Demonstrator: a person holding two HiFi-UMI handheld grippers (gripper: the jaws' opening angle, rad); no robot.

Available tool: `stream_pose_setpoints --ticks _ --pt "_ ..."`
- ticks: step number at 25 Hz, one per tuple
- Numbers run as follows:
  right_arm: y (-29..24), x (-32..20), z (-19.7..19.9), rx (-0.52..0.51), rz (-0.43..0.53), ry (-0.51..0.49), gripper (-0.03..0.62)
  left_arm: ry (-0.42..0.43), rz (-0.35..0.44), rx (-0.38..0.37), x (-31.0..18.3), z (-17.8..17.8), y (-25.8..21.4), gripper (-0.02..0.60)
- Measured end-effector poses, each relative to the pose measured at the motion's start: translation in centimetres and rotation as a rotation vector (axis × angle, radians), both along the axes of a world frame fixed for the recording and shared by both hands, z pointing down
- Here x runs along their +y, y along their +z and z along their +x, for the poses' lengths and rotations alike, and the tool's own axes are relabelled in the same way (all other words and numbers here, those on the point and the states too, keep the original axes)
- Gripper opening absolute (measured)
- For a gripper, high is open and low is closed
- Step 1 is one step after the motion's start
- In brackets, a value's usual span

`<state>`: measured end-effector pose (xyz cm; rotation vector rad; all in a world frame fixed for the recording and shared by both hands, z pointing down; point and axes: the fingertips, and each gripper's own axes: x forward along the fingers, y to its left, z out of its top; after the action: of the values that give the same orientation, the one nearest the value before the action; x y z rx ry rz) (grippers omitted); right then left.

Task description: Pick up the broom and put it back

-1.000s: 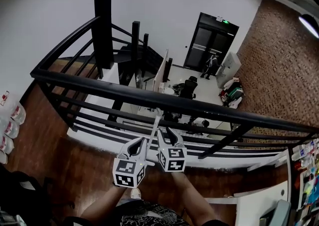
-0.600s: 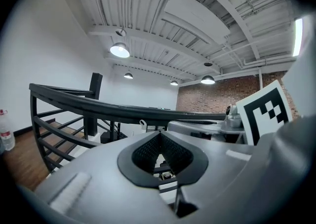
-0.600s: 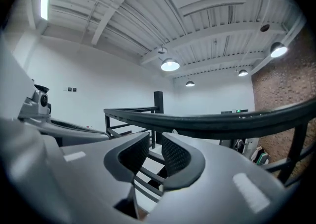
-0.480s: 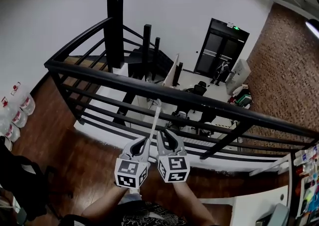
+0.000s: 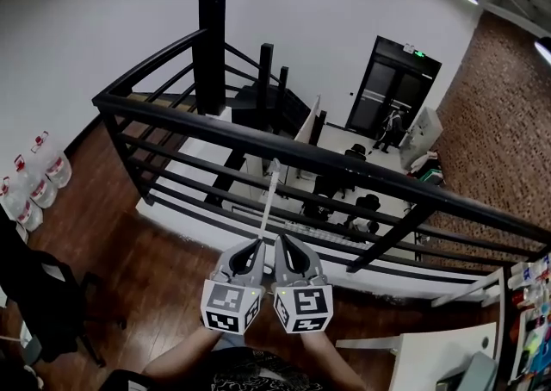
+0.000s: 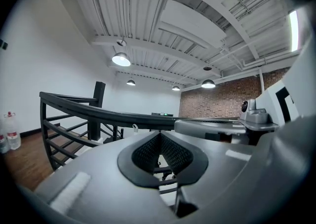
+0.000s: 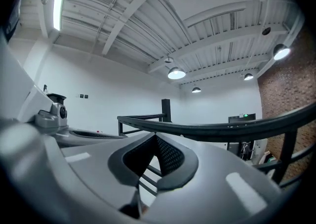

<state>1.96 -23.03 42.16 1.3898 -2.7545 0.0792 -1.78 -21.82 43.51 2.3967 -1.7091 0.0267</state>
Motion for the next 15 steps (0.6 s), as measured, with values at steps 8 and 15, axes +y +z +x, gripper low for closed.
stream_pose_setpoints --ticks 8,15 --pt "-0.3 3.9 1.4 -0.009 0.004 -0.008 0.0 -0.016 0.018 0.011 3.8 0.7 -0.8 0.003" --pt "-0.5 6.9 1.1 -0.004 0.015 -0.019 0.0 -0.022 0.028 0.002 6.6 0.4 -1.2 0.003"
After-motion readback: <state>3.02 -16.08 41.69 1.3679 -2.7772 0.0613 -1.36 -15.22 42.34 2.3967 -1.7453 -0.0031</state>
